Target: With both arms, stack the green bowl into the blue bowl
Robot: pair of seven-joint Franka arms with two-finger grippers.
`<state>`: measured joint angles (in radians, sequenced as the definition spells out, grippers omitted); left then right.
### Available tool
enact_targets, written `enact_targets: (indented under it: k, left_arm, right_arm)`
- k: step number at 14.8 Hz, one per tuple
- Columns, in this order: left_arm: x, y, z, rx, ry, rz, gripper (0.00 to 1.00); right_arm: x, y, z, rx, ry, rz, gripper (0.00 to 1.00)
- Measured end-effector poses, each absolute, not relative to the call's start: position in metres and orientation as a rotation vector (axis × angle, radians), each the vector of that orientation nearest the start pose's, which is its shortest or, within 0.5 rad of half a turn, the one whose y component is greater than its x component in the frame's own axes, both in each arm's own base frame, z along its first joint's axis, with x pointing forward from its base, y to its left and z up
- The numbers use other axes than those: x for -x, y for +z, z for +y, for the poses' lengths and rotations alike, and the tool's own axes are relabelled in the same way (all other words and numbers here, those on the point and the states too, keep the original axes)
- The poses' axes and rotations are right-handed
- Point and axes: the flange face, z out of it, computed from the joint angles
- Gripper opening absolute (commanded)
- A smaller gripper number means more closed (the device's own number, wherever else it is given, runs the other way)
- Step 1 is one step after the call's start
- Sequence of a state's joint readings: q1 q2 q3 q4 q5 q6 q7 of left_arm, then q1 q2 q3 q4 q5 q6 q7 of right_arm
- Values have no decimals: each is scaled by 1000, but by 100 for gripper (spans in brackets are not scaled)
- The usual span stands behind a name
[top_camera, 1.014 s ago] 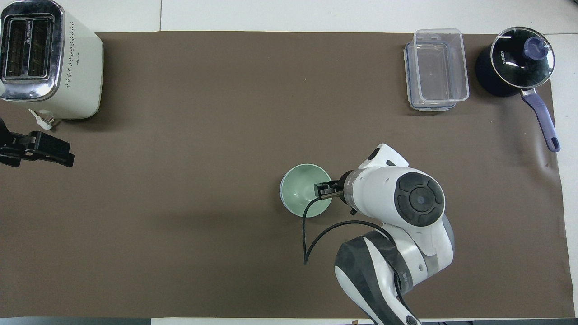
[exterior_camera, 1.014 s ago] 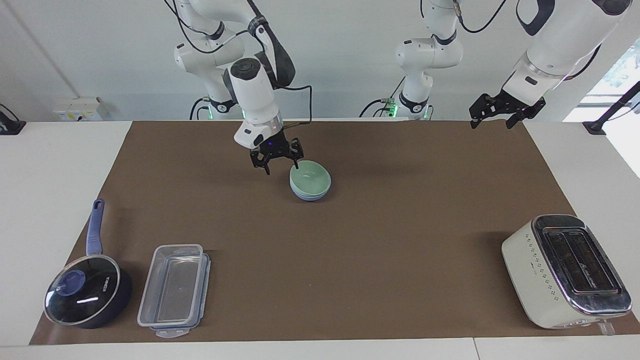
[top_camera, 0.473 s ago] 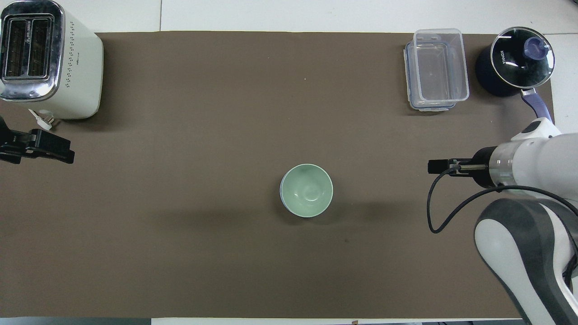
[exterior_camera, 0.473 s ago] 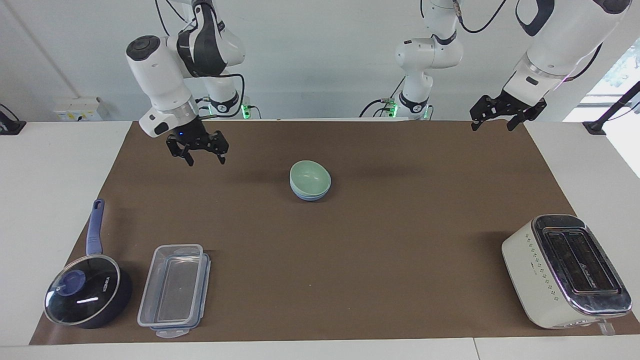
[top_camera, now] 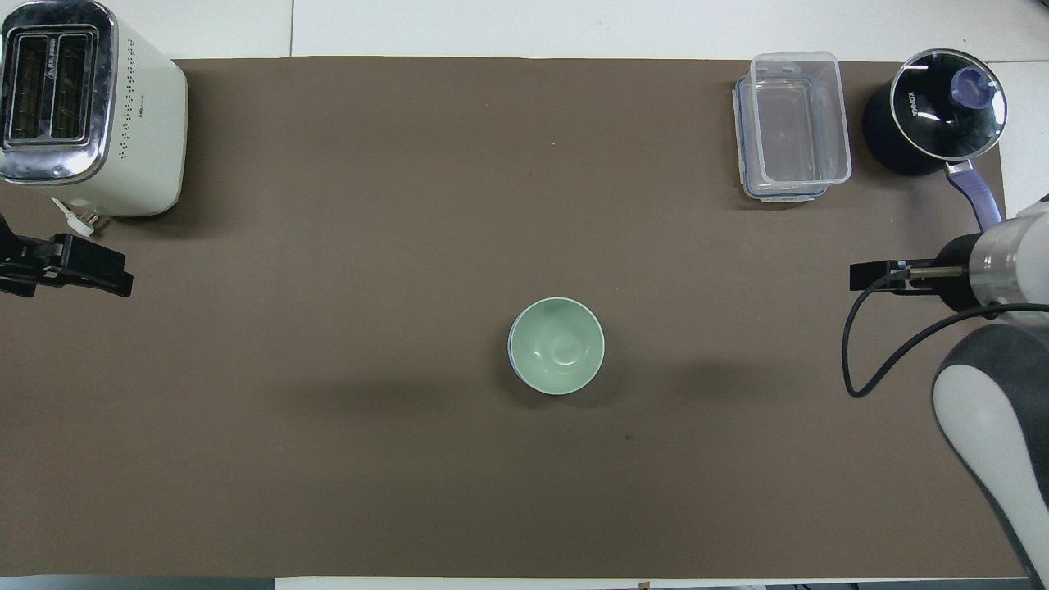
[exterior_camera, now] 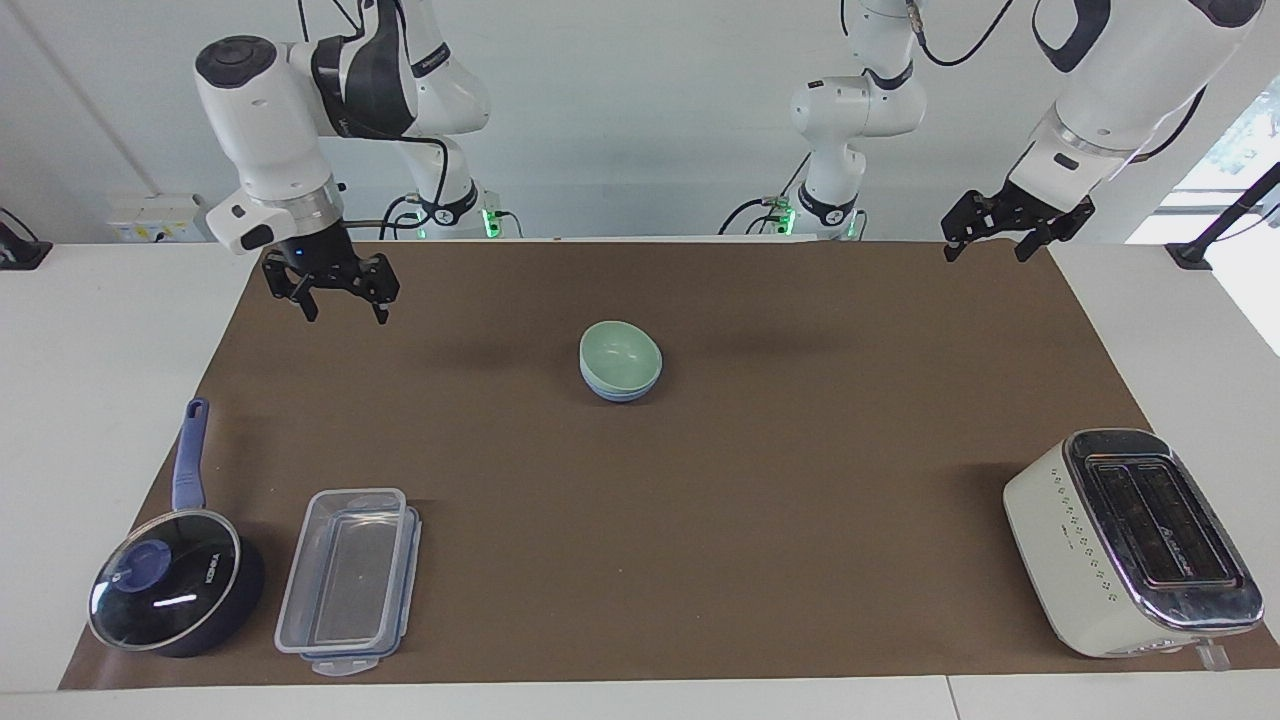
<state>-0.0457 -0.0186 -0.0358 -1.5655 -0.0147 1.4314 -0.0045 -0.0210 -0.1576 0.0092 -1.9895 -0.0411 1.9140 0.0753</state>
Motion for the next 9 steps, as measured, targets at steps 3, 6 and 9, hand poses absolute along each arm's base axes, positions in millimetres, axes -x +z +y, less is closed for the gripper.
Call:
enact_targets:
  k: [3,6,9]
  left_arm:
    - [-532,626,-44,3142,182,120,100]
    - [-532,626,-44,3142,182,120,100]
    - [-532,626,-44,3142,182,120,100]
  right_arm:
    - [-537,568,-11,3177,-104,130,100]
    - [-544,584,-9,3178,-76,126,100]
    - [-540,603,-6,3181,-1,121,100]
